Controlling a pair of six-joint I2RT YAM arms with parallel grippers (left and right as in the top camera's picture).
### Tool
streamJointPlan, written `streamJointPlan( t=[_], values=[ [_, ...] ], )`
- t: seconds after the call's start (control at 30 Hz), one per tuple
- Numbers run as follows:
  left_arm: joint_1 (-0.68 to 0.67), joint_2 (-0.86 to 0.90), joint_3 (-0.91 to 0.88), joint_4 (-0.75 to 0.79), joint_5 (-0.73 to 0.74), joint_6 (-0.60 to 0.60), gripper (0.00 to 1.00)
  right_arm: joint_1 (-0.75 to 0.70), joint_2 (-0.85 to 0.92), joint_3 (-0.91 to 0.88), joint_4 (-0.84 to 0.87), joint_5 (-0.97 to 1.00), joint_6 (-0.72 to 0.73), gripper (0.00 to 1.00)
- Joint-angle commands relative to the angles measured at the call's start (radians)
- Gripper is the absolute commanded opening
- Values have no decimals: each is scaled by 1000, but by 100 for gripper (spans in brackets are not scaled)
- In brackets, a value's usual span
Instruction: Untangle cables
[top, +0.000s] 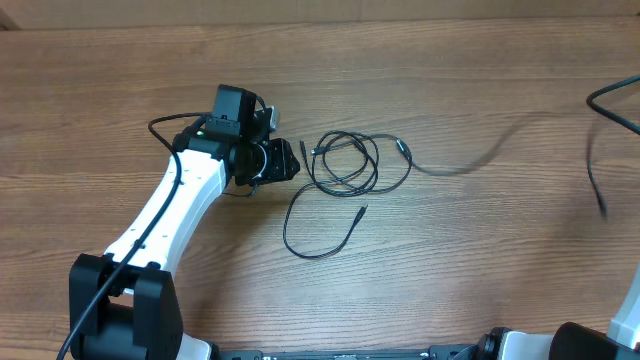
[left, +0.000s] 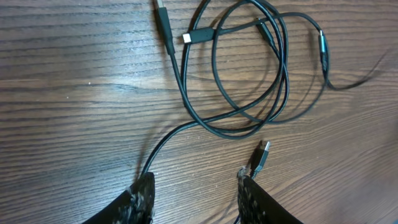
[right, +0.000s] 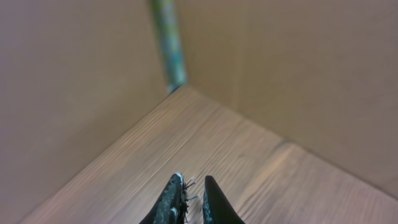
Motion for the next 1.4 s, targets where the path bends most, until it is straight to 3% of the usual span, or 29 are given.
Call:
streamJointPlan(
  t=[0.0,0.1,0.27,0.3,0.37,0.4,0.5,0.7,1.0,1.2,1.37],
  values=[
    [-3,7,9,3,-4,22,43,-2,-9,20,18,57,56,9],
    [-3,7,9,4,-4,22,43,-2,-9,20,24,-185,-28,8],
    [-3,7,9,2,-3,22,44,-2,-6,20,-5,-338,-86,9],
    [-3,7,9,2,-3,22,44,-2,-6,20,-25,-397,-86,18],
    [-3,7,9,2,-3,22,44,-2,-4,20,-75,-530,-87,45],
    [-3,7,9,4,-3,22,44,-1,1,20,-112,-602,-86,50],
    [-3,7,9,8,-4,22,44,3,27,19,-217,-736,-86,54],
    [-3,7,9,8,-4,22,44,23,124,9,-386,-740,-16,51],
    [-3,7,9,7,-4,22,44,56,293,-85,-398,-679,140,56],
    [-3,7,9,8,-4,22,44,120,340,-139,-390,-600,224,69],
    [-3,7,9,7,-4,22,44,214,341,-206,-343,-570,318,90]
  ],
)
